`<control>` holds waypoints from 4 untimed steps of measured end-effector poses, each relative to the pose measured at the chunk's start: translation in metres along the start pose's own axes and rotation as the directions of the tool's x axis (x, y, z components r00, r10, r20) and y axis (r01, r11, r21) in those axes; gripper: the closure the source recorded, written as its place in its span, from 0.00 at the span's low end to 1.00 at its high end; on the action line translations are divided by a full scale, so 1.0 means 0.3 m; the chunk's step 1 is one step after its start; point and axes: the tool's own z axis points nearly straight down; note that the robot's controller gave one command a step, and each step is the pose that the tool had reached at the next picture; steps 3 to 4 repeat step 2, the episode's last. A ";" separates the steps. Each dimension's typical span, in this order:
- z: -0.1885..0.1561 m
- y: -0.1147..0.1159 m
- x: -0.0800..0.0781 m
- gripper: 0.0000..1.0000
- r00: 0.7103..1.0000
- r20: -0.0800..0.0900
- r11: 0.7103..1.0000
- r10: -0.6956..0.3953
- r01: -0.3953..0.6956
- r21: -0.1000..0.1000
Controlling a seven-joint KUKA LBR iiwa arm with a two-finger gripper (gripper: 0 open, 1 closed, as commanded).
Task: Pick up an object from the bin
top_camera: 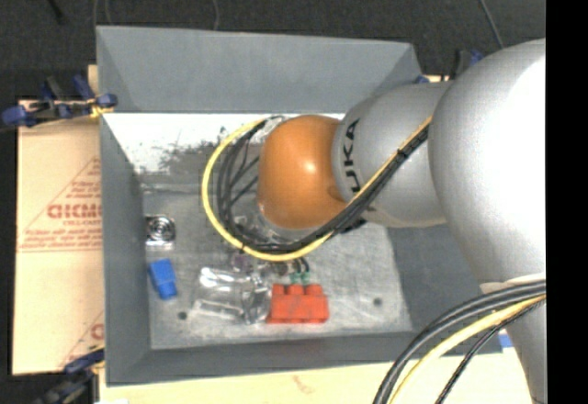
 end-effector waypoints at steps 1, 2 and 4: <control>-0.242 -0.015 -0.034 1.00 0.994 0.025 0.995 -0.102 0.102 0.016; -0.590 0.054 -0.057 1.00 0.987 0.025 0.988 -0.156 0.156 0.017; -0.590 0.054 -0.057 1.00 0.987 0.025 0.988 -0.156 0.156 0.017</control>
Offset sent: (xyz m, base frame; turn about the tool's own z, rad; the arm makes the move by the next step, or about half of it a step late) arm 0.0102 -0.0027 0.0688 -0.1028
